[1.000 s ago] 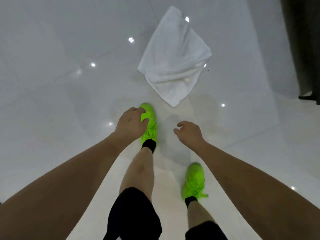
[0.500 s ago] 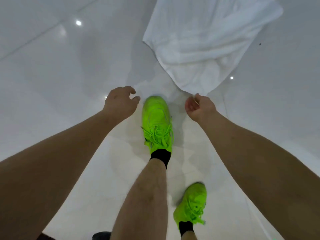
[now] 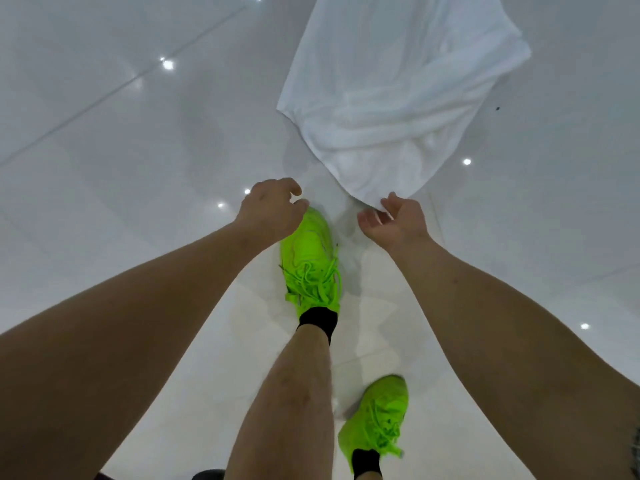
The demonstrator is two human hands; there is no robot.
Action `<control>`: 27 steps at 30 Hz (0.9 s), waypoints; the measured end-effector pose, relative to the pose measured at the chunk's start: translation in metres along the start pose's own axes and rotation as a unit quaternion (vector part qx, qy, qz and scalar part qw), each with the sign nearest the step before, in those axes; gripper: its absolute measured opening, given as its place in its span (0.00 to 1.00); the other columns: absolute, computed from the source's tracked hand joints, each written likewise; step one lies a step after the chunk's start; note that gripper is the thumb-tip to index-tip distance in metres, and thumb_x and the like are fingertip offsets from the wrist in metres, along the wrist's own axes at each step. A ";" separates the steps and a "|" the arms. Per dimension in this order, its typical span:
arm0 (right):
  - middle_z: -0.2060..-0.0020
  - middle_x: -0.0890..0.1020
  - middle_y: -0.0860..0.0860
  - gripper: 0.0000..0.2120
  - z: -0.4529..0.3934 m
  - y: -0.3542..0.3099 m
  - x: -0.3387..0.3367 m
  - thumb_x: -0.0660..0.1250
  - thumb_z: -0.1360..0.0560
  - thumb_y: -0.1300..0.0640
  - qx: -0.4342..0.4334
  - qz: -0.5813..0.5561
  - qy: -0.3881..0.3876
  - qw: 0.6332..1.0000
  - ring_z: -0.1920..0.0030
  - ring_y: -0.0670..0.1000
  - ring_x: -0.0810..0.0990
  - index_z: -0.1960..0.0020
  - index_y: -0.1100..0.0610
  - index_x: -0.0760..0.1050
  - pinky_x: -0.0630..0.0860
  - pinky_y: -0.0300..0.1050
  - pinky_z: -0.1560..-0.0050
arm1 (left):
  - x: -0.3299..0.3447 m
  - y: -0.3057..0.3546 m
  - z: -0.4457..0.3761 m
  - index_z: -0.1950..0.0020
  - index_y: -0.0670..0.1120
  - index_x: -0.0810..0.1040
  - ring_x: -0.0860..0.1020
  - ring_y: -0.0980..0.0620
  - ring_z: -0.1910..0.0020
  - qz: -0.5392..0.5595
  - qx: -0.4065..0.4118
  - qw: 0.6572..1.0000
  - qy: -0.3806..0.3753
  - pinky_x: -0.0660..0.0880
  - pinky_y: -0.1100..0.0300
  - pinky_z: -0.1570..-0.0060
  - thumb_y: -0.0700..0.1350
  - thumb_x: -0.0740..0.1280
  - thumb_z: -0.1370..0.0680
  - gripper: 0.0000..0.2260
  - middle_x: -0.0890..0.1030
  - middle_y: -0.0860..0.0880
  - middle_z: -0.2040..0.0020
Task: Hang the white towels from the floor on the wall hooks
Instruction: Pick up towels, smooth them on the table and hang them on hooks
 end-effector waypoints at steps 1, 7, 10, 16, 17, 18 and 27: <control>0.46 0.71 0.54 0.02 -0.003 0.001 0.001 0.62 0.22 0.61 -0.005 -0.005 0.007 1.000 0.48 0.56 0.74 0.50 0.57 0.74 0.75 0.54 0.43 | 0.002 0.001 -0.001 0.36 0.50 0.77 0.74 0.48 0.37 0.000 -0.004 1.000 0.000 0.69 0.54 0.35 0.54 0.64 0.22 0.16 0.79 0.48 0.39; 0.64 0.76 0.52 0.06 0.080 -0.021 -0.003 0.64 0.23 0.66 -0.019 -0.039 0.001 0.999 0.63 0.50 0.76 0.57 0.60 0.76 0.76 0.42 0.57 | -0.015 0.048 0.059 0.35 0.50 0.76 0.71 0.46 0.33 -0.046 0.000 0.998 -0.040 0.66 0.56 0.34 0.53 0.66 0.23 0.18 0.77 0.46 0.36; 0.62 0.78 0.54 0.03 0.180 -0.063 0.009 0.67 0.24 0.68 -0.042 -0.054 -0.048 0.996 0.62 0.50 0.77 0.53 0.62 0.77 0.78 0.41 0.54 | -0.060 0.126 0.110 0.30 0.50 0.72 0.69 0.47 0.31 -0.079 0.075 0.993 -0.039 0.64 0.58 0.35 0.51 0.67 0.23 0.21 0.74 0.47 0.34; 0.62 0.77 0.56 0.07 0.402 -0.179 0.009 0.66 0.24 0.69 -0.187 0.053 -0.168 0.966 0.65 0.50 0.75 0.49 0.64 0.82 0.79 0.42 0.53 | -0.161 0.336 0.230 0.26 0.48 0.66 0.71 0.43 0.34 -0.113 0.223 0.966 0.068 0.71 0.52 0.40 0.47 0.69 0.25 0.27 0.72 0.47 0.31; 0.63 0.78 0.56 0.08 0.438 -0.198 0.002 0.65 0.24 0.70 -0.214 0.067 -0.189 0.956 0.66 0.51 0.76 0.50 0.63 0.82 0.79 0.43 0.54 | -0.173 0.371 0.252 0.31 0.48 0.71 0.73 0.43 0.37 -0.100 0.236 0.961 0.100 0.74 0.52 0.43 0.46 0.68 0.24 0.22 0.75 0.48 0.35; 0.63 0.78 0.56 0.09 0.471 -0.217 -0.008 0.65 0.24 0.70 -0.236 0.078 -0.209 0.946 0.66 0.51 0.76 0.50 0.63 0.82 0.79 0.44 0.55 | -0.185 0.404 0.275 0.38 0.47 0.75 0.75 0.44 0.42 -0.085 0.244 0.956 0.140 0.75 0.52 0.48 0.45 0.67 0.24 0.15 0.78 0.48 0.41; 0.63 0.81 0.51 0.13 0.707 -0.400 -0.163 0.68 0.30 0.70 -0.485 0.297 -0.259 0.780 0.64 0.48 0.76 0.47 0.60 0.82 0.74 0.39 0.60 | -0.246 0.657 0.505 0.51 0.50 0.80 0.77 0.47 0.57 -0.025 0.286 0.915 0.282 0.73 0.57 0.59 0.47 0.63 0.21 0.06 0.78 0.51 0.61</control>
Point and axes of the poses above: each hand's wrist, its own z-axis away from the middle knuckle, its own x-axis out of the palm, y = z × x, the point moved 4 cm from there along -z, towards the middle knuckle
